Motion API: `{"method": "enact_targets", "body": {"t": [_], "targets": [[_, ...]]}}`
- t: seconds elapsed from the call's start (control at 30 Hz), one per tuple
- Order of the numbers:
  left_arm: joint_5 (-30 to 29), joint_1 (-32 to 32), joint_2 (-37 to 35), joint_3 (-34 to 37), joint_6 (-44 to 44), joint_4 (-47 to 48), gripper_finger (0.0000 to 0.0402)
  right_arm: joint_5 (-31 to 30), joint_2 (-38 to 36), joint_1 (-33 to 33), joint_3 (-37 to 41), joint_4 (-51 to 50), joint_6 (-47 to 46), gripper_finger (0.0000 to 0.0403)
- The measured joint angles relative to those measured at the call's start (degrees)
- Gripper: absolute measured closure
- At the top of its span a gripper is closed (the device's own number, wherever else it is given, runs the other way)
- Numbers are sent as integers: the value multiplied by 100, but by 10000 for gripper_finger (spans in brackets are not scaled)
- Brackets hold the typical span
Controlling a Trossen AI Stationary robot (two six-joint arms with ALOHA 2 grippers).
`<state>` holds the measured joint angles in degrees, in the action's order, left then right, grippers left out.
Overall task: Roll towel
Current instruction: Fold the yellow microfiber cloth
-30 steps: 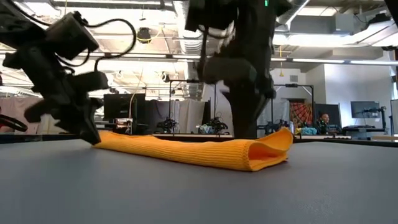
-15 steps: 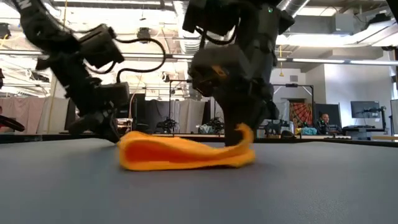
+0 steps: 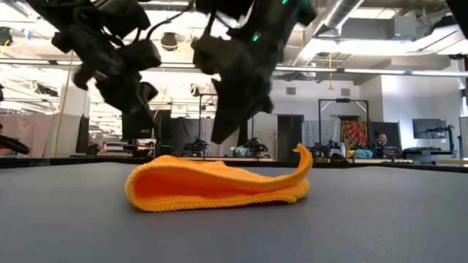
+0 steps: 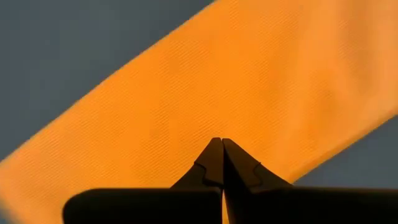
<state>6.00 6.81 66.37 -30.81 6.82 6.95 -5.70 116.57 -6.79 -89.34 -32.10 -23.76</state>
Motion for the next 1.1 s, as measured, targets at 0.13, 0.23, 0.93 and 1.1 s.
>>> {"method": "enact_targets", "body": {"t": [0.13, 0.23, 0.93, 1.1], "targets": [[24, -791, 635, 365, -314, -1561, 401, 217, 35, 773, 12, 563, 699, 385], [-365, -1253, 1259, 374, -345, -2483, 401, 325, 47, 1215, 17, 835, 1045, 385], [-1397, -1901, 2177, -322, -489, -428, 401, 1087, 785, 1816, -7, 488, 777, 385], [-1978, -1964, 1417, -300, -451, 702, 401, 1049, 638, 1369, 16, 407, 575, 385]]}}
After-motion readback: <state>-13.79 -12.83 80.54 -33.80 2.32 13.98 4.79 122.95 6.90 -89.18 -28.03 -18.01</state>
